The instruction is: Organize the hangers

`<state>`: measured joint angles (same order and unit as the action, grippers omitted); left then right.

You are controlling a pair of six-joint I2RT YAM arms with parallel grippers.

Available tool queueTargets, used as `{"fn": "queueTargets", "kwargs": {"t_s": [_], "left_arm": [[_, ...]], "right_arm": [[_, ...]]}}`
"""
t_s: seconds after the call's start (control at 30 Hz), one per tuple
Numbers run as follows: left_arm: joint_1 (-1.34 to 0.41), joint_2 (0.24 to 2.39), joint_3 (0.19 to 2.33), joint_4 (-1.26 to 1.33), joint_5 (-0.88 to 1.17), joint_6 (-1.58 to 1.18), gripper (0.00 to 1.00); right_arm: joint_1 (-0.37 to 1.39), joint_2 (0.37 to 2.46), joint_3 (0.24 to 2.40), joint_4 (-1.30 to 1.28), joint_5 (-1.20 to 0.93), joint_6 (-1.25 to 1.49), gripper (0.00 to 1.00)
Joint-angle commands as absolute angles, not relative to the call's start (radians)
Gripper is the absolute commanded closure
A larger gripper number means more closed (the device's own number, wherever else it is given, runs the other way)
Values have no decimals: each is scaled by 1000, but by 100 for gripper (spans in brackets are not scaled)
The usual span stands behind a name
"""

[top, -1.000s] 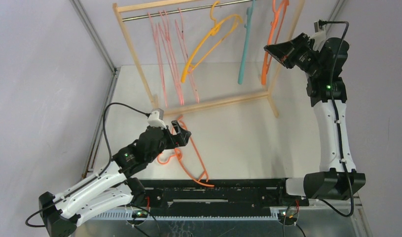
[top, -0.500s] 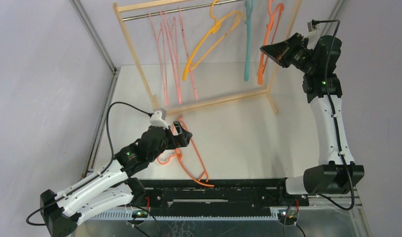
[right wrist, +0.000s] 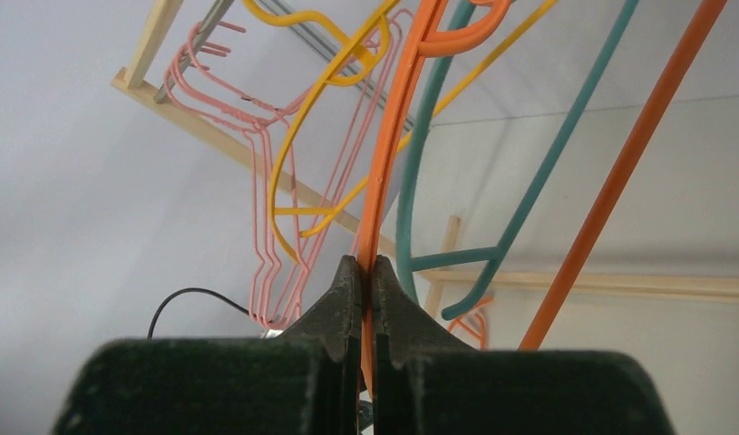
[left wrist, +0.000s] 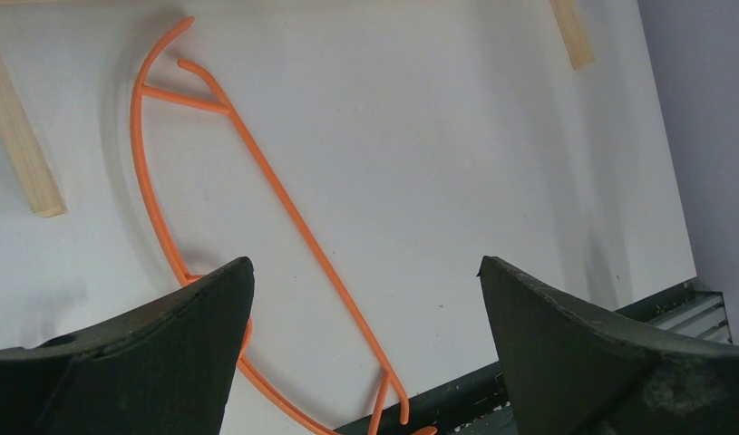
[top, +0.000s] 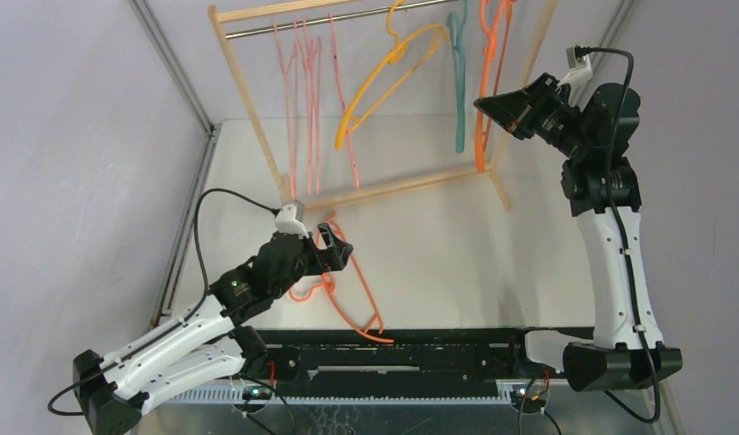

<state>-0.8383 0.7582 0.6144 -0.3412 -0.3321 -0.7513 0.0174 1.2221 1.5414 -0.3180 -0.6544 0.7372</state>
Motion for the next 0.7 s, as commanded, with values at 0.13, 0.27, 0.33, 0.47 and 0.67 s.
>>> {"fn": "queueTargets", "kwargs": {"t_s": [0.13,0.27,0.33,0.47,0.67], "left_arm": [[-832,752,606,-303,-316,-732,1],[-832,742,606,-304,-316,-732,1],[-832,734,601,-307,-316,-733,1],[-832,720,590,-320,-320,-734,1],[-830,721,576,-310,-320,-739,1]], "right_arm": [[6,1235,1569,-284,-660,710,100],[6,1260,1558,-244,-644,716,100],[5,1274,1567,-225,-643,722,100],[6,1283,1593,-216,-643,724,100],[4,1247,1597,-246,-640,697,100]]}}
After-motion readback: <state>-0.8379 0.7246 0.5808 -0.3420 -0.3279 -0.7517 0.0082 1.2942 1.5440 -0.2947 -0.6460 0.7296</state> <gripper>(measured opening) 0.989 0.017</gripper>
